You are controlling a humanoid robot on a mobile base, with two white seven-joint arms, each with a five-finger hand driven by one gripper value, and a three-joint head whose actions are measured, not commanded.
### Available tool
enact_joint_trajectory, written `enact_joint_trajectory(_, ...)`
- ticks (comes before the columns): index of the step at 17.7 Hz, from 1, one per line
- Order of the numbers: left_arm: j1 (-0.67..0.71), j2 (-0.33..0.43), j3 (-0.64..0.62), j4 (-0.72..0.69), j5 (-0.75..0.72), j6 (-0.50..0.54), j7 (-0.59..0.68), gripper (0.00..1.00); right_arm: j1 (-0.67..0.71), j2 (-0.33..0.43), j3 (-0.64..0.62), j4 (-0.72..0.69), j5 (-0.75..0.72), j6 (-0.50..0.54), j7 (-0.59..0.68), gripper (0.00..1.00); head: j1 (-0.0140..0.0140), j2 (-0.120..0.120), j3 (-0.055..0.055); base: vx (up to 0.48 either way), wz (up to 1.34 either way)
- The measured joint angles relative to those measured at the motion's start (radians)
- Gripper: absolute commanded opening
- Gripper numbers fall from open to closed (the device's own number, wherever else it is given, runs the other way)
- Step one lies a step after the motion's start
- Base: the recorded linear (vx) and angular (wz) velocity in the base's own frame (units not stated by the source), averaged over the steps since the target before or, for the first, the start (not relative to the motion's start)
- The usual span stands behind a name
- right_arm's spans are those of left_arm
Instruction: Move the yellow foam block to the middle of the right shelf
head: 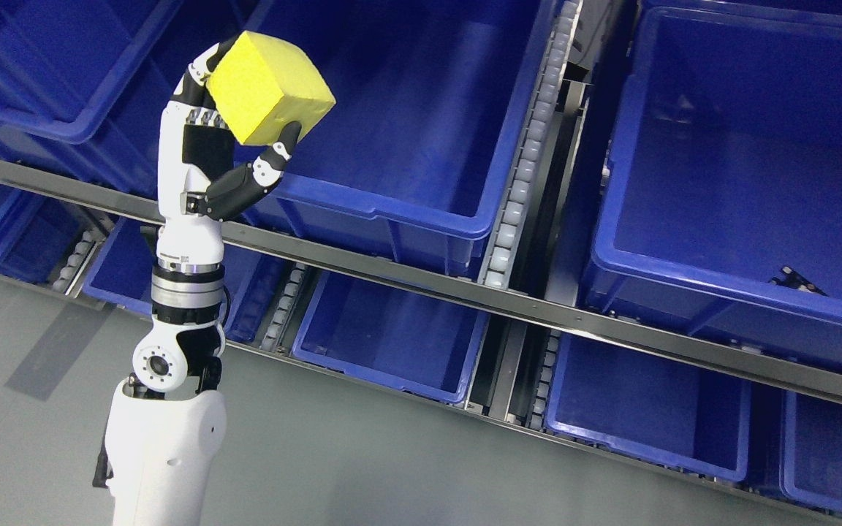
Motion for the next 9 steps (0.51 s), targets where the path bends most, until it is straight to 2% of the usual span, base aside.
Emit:
enact_joint_trajectory(4, -0.084, 0.000, -0.014, -0.025, -0.001, 0.147, 0.033, 0.40, 0.000, 0.000, 0.000, 0.000, 0.000, 0.000, 0.000, 1.00, 0.0000, 0.000, 0.000, 0.032, -0.39)
enact_joint_trajectory(6, -0.124, 0.000, -0.018, -0.037, -0.003, 0.283, 0.068, 0.40, 0.000, 0.000, 0.000, 0.000, 0.000, 0.000, 0.000, 1.00, 0.0000, 0.000, 0.000, 0.025, -0.33)
enact_joint_trajectory(9, -0.182, 0.000, -0.013, -0.050, -0.016, 0.543, 0.151, 0.41, 0.000, 0.000, 0.000, 0.000, 0.000, 0.000, 0.000, 1.00, 0.0000, 0.000, 0.000, 0.020, -0.27)
